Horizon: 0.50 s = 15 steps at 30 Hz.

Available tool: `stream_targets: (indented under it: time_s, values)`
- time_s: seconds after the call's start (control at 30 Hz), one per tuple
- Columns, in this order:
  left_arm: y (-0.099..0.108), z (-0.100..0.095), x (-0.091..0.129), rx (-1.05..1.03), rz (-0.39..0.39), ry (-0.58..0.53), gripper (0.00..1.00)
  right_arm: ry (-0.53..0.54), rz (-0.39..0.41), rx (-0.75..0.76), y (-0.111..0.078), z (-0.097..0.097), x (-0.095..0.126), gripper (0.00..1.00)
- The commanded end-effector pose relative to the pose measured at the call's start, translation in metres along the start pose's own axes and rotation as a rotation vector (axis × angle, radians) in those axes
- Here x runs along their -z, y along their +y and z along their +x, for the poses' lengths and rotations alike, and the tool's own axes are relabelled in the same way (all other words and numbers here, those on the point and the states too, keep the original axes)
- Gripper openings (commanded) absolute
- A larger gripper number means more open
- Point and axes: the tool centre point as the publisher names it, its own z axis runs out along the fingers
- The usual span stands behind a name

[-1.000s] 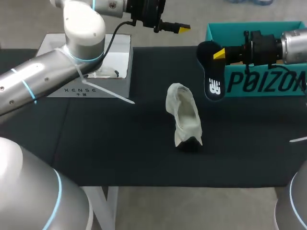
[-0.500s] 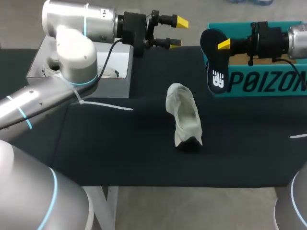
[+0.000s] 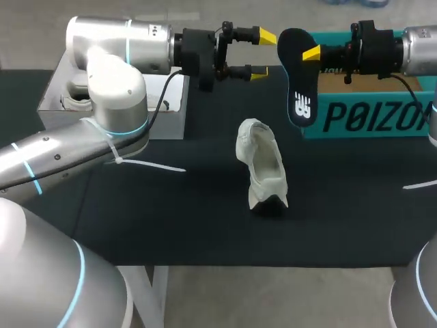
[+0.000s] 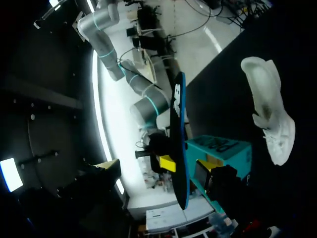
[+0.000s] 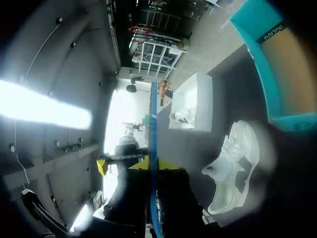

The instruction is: Take the shoe out of the shoebox, open the shoe tongue, remove and reinsert the insole, then place the shoe into the shoebox

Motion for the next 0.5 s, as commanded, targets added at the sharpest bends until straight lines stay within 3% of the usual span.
stream_targets:
  time_s: [0.03,0.5]
  values:
    - [-0.007,0.007,-0.012,0.034,-0.054,-0.036,1.00,0.008,0.007,0.001,0.003,-0.003,-0.006,0.00]
    - [-0.005,0.022,-0.038,0.026,-0.128,-0.073,1.00,0.037,0.017,-0.012,-0.017,0.003,-0.017,0.00]
